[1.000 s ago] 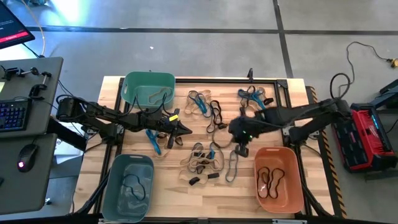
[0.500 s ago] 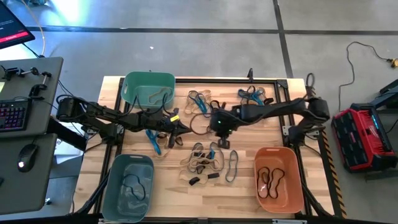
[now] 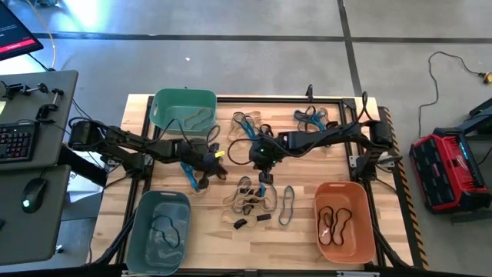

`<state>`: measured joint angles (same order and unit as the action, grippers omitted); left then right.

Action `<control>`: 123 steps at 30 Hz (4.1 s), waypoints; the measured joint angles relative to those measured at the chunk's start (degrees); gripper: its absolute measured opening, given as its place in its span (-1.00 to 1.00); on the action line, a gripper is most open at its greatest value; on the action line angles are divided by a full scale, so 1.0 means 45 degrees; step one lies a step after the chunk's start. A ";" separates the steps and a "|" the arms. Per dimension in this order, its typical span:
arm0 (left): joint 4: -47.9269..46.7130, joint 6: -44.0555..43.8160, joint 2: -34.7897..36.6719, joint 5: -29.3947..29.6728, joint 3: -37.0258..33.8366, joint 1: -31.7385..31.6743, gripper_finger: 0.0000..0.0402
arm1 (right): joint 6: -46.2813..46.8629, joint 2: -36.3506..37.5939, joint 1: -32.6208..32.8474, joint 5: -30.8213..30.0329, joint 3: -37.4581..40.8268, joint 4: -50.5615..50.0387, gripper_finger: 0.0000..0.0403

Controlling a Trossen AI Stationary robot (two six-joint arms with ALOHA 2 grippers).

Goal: Sort rubber bands into baskets
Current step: Put the black rubber band into the orange bin

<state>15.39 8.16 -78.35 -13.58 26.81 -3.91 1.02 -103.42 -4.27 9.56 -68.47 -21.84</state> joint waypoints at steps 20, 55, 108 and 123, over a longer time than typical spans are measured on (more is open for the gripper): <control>-0.2776 -0.2911 0.0000 0.2942 0.0000 0.0348 -0.55 | -0.0226 -0.0005 0.0004 0.0000 0.0000 0.0100 -0.99; -0.1165 -0.5270 -0.0855 0.2738 0.1020 -0.0182 -0.99 | 0.0656 -0.0010 0.1782 -0.3302 0.0000 0.2300 -0.45; 0.3455 -0.3980 -0.0855 0.2193 0.1020 -0.0559 -0.43 | -0.0596 0.1093 0.5071 -1.1225 -0.0010 0.3466 -1.00; 0.3436 -0.3093 -0.0855 0.1933 0.1020 -0.0678 -0.42 | 1.1246 0.5239 0.8607 -0.8431 -0.0024 -0.6824 -1.00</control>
<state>30.85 -5.76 -82.19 -4.88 31.40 -6.96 51.62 -79.84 34.46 -28.38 -68.58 -52.55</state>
